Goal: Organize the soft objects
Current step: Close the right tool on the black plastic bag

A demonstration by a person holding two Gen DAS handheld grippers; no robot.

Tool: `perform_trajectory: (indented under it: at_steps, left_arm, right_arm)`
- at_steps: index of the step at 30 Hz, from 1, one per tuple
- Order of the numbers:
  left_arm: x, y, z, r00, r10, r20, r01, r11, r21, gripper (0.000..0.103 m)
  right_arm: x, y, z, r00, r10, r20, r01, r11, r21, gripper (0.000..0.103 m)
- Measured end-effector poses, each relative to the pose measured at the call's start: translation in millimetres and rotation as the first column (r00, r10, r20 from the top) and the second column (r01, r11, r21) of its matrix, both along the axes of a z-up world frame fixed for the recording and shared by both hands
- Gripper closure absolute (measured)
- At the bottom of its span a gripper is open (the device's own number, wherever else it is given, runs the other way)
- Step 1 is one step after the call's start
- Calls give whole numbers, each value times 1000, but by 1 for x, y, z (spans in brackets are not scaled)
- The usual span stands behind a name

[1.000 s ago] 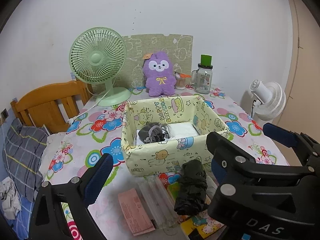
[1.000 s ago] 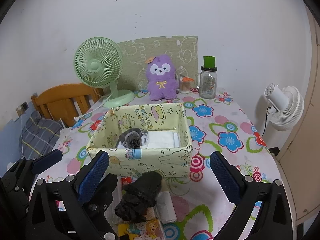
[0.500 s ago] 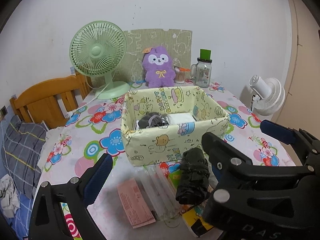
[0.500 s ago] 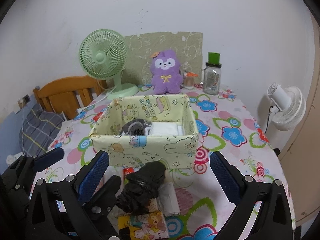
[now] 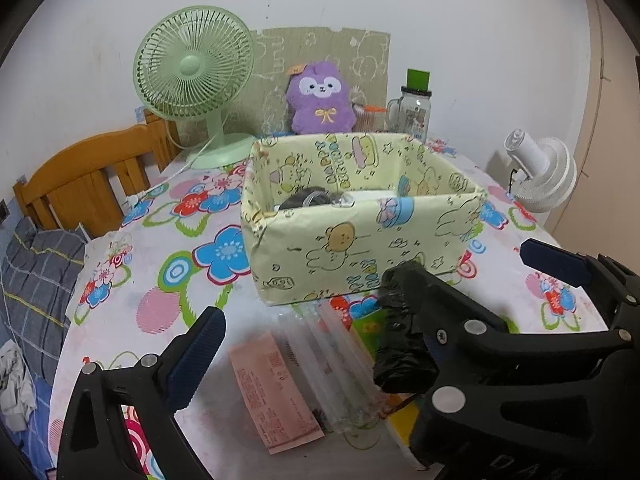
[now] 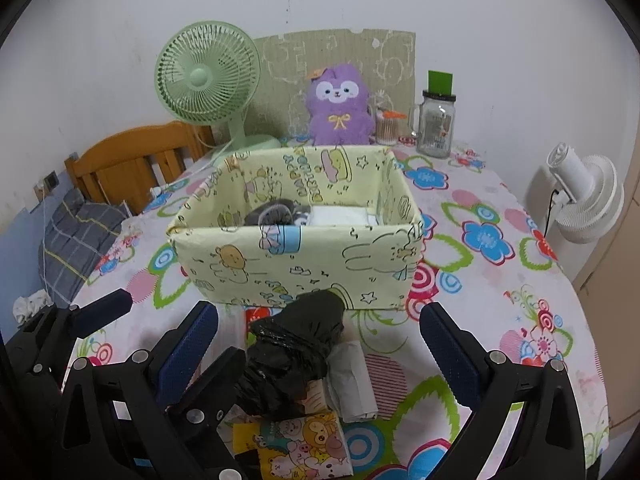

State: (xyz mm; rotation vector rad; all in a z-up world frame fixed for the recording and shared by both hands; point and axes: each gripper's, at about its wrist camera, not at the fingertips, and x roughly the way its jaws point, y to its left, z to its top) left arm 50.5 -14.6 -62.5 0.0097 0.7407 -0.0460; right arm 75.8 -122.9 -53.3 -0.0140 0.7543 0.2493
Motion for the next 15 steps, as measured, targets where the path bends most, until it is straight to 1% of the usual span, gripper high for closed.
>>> perform_trajectory:
  at_steps: [7, 15]
  left_arm:
    - [8, 4, -13, 999, 10, -39, -10, 1000, 16, 3]
    - [20, 14, -28, 996, 27, -88, -26, 1000, 6, 3]
  right_arm:
    - [10, 4, -15, 999, -2, -49, 1, 1000, -8, 1]
    - [23, 11, -32, 994, 13, -107, -14, 1000, -12, 1]
